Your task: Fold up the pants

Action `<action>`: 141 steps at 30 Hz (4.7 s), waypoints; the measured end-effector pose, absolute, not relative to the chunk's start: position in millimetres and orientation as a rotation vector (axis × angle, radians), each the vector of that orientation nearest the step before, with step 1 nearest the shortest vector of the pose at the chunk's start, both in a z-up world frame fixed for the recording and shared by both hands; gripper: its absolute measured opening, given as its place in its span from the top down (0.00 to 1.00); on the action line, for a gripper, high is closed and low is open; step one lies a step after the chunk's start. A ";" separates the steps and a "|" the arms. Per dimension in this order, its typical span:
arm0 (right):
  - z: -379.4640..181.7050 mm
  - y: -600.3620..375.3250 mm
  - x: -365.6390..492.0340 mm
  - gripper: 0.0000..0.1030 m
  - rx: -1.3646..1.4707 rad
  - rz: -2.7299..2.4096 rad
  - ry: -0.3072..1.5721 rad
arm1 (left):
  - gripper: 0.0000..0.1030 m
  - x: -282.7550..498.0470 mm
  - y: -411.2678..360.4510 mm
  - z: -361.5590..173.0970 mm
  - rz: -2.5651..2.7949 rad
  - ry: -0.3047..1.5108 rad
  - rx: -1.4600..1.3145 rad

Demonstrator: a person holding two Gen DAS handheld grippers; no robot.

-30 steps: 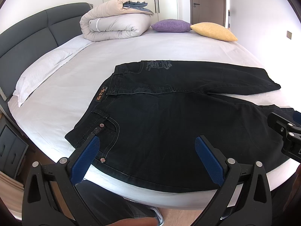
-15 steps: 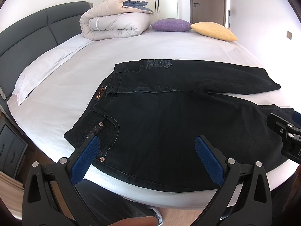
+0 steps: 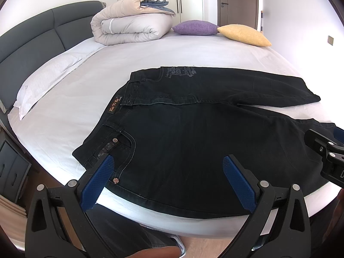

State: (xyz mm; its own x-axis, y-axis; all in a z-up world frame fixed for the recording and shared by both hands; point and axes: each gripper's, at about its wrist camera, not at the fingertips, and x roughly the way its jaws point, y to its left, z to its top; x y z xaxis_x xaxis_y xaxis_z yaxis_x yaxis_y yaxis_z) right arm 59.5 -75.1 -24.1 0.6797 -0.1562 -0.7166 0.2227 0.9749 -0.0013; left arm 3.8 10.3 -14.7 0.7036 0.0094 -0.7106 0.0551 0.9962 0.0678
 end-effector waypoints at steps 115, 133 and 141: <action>-124.9 118.2 94.7 0.94 -1.216 0.527 0.718 | 0.96 102.9 171.8 -84.7 -0.602 0.883 0.482; -146.7 129.5 48.2 0.92 -1.210 0.481 0.724 | 0.89 76.4 187.2 -93.9 -0.565 0.924 0.405; -156.2 135.2 48.7 0.91 -1.215 0.428 0.711 | 0.88 67.8 189.2 -39.4 -0.518 0.840 0.290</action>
State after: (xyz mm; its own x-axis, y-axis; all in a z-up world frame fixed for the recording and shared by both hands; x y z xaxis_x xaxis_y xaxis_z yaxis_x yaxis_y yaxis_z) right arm 48.7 135.2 -156.2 0.7134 -0.0698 -0.6973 -0.6491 0.3092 -0.6950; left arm 67.8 189.2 -39.4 0.5545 -0.3199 -0.7683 0.5430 0.8387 0.0427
